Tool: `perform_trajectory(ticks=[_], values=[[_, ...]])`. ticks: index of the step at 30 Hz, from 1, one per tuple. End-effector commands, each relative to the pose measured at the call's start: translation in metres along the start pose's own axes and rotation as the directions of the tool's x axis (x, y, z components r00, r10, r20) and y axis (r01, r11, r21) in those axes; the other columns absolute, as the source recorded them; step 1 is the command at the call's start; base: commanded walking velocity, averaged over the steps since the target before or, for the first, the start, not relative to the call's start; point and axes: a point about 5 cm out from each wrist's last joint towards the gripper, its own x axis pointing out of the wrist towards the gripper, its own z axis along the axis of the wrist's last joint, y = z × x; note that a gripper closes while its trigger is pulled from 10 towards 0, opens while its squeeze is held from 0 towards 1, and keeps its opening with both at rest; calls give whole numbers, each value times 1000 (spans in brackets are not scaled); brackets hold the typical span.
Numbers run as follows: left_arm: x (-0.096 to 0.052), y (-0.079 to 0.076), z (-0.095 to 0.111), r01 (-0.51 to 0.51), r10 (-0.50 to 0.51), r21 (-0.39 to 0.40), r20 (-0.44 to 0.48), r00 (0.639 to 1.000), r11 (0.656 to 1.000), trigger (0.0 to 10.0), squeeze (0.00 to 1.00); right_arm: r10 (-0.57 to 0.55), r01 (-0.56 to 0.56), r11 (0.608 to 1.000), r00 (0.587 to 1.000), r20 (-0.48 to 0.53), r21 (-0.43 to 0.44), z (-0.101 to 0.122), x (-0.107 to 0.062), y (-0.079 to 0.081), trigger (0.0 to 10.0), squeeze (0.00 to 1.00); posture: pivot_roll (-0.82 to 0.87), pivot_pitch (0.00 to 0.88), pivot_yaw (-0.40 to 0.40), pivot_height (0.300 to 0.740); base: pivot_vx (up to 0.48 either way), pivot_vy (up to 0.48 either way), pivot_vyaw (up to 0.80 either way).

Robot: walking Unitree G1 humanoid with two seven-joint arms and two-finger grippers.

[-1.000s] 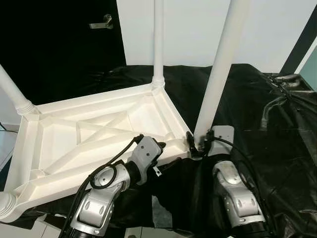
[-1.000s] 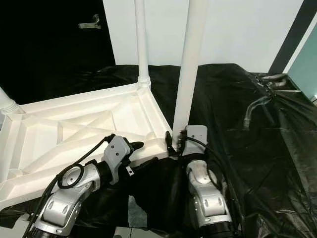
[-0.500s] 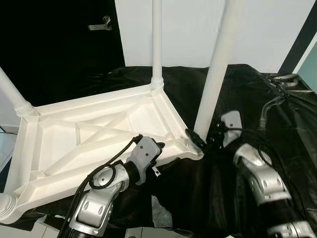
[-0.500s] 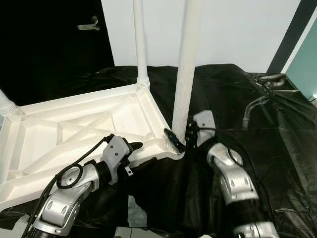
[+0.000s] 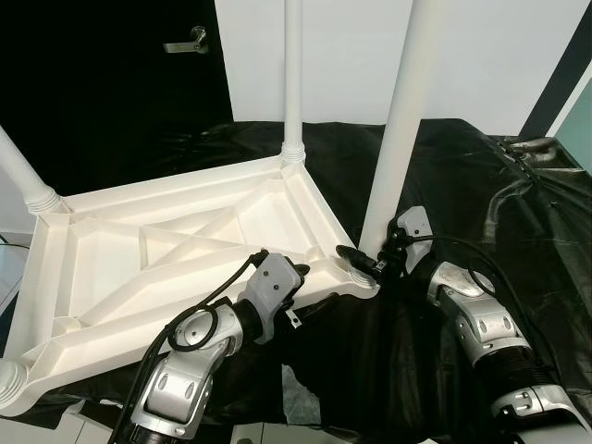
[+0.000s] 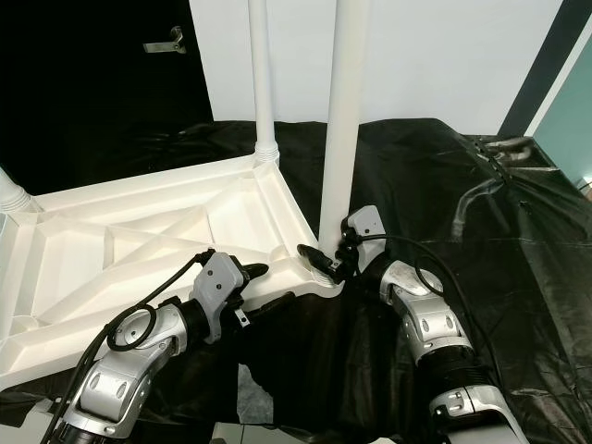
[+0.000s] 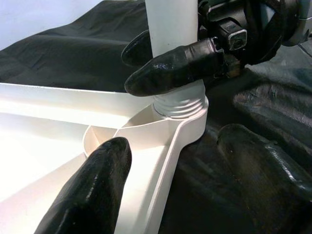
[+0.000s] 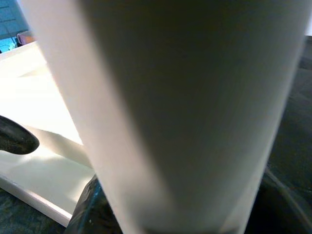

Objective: Building children table

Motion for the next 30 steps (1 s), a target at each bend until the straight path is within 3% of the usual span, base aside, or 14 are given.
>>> perform_trajectory(ticks=[1, 3, 4, 5, 7, 14, 18, 21, 23, 24, 25, 30], values=[[-2, 1, 2, -48, 48, -1, 5, 999, 999, 10000, 0, 28, -27, 999, 999, -31, 24, -10, -1, 6, 0, 0, 71, 0, -18, 740, 0, 0, 0], [-2, 0, 2, -47, 47, -2, 5, 999, 999, 10000, 0, 3, -3, 1000, 1000, -31, 25, -11, -4, 5, 0, 0, 67, 0, -21, 740, 0, 0, 0], [-1, 0, 2, -46, 46, -1, 4, 999, 999, 10000, 0, -15, 16, 999, 1000, -27, 34, -12, -6, 6, 3686, 0, 67, 0, -21, 740, 0, 0, 0], [-1, 0, 1, -45, 45, -2, 4, 999, 999, 10000, 0, -51, 52, 998, 998, -39, 26, -13, -8, 6, 10000, 0, 63, 0, -23, 740, 0, 0, 0], [-1, -1, 1, -42, 42, -3, 5, 999, 999, 10000, 0, -114, 117, 991, 992, -48, 66, -15, -11, 9, 10000, 0, 62, 0, -24, 740, 0, 0, 0], [0, -3, 1, -34, 34, -6, 6, 999, 999, 10000, 0, -233, 236, 971, 967, -101, 20, -23, -12, 16, 10000, 0, 55, 0, -23, 740, 0, 0, 0], [2, -5, 1, -10, 11, -6, 6, 1000, 1000, 10000, 0, -451, 461, 886, 880, -153, 42, -31, -7, 38, 10000, 0, 46, 0, -19, 740, 0, 0, 0], [2, -5, 1, -10, 10, -6, 6, 1000, 1000, 10000, 0, -492, 505, 862, 857, -151, 55, -31, -6, 41, 10000, 0, 47, 0, -20, 740, 0, 0, 0], [1, -5, 1, -9, 9, -5, 5, 1000, 1000, 10000, 0, -590, 606, 791, 791, -161, 83, -29, -6, 45, 10000, 0, 50, 0, -21, 740, 0, 0, 0], [1, -5, 1, -9, 9, -5, 5, 1000, 1000, 10000, 0, -590, 606, 791, 791, -161, 83, -29, -6, 45, 10000, 0, 50, 0, -21, 740, 0, 0, 0], [1, -5, 1, -9, 9, -5, 6, 1000, 1000, 10000, 0, -622, 640, 762, 765, -168, 97, -29, -5, 47, 10000, 0, 50, 0, -21, 740, 0, 0, 0], [1, -8, 1, 4, -4, -7, 6, 1000, 1000, 10000, 0, -634, 651, 746, 759, -149, 144, -23, 1, 57, 10000, 0, 45, 0, -11, 740, 0, 0, 0]])
